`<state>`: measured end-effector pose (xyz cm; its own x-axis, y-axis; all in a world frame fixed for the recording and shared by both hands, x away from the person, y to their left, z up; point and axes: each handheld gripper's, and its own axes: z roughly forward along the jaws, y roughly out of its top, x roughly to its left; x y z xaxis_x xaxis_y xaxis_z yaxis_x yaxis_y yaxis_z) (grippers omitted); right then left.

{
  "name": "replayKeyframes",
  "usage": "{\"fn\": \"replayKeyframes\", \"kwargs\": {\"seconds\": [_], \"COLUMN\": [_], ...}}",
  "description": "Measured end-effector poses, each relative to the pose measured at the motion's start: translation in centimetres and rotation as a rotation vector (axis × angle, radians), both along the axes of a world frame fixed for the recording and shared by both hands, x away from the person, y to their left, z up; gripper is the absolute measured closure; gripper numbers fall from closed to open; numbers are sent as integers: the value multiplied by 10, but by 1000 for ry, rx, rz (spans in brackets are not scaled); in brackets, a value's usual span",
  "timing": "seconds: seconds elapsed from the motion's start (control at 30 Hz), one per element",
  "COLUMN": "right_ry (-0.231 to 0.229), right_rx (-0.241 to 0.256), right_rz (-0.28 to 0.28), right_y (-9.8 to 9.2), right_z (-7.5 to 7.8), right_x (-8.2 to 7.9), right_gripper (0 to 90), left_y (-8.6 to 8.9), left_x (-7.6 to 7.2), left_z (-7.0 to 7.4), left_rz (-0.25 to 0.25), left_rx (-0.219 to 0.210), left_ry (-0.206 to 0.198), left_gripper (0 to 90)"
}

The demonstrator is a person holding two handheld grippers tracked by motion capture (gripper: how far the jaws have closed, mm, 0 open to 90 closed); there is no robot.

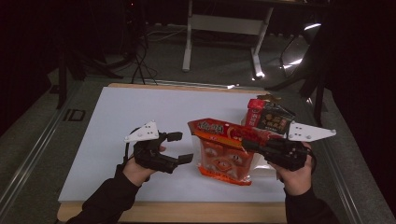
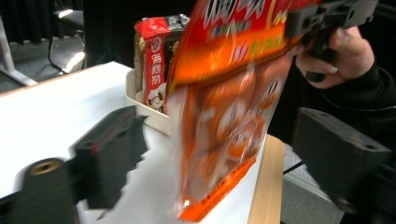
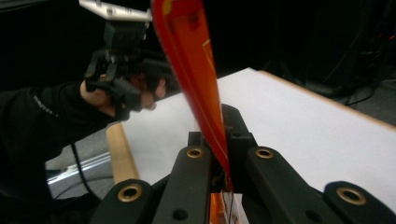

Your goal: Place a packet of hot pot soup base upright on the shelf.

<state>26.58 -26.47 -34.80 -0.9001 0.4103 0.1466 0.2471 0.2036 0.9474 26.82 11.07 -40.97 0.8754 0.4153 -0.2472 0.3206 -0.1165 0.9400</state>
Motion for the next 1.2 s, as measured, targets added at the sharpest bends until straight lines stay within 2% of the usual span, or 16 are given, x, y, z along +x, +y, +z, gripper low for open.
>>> {"fn": "replayKeyframes", "kwargs": {"seconds": [0.07, 0.2, 0.23, 0.4, 0.47, 0.6, 0.73, 0.9, 1.03, 1.2], "right_ry": [-7, -35, -40, -71, -81, -73, -65, -34, -15, 15], "right_rx": [16, 29, 29, 39, 40, 41, 40, 52, 45, 44], "right_rz": [-13, -53, -63, -121, -145, -182, -221, -253, -271, -290], "right_y": [-5, -17, -20, -37, -44, -58, -70, -84, -92, -100], "right_z": [7, 20, 24, 39, 43, 48, 45, 36, 28, 15], "right_x": [1, 3, 4, 10, 13, 22, 28, 32, 33, 35], "right_gripper": [900, 900, 900, 900, 900, 900, 900, 900, 900, 900], "left_y": [1, 3, 4, 16, 20, 26, 32, 43, 52, 60], "left_x": [-1, -3, -3, -3, -3, -7, -14, -19, -22, -27], "left_z": [-3, -7, -8, -16, -20, -27, -34, -50, -60, -69], "left_rz": [15, 34, 57, 94, 103, 126, 150, 170, 192, 222], "left_rx": [-11, 9, 15, -5, 7, 30, 50, 71, 65, 72], "left_ry": [0, 3, 0, 33, 50, 35, 18, 51, 74, 70], "left_gripper": [130, 19, 19, 13, 9, 10, 10, 10, 10, 10]}}
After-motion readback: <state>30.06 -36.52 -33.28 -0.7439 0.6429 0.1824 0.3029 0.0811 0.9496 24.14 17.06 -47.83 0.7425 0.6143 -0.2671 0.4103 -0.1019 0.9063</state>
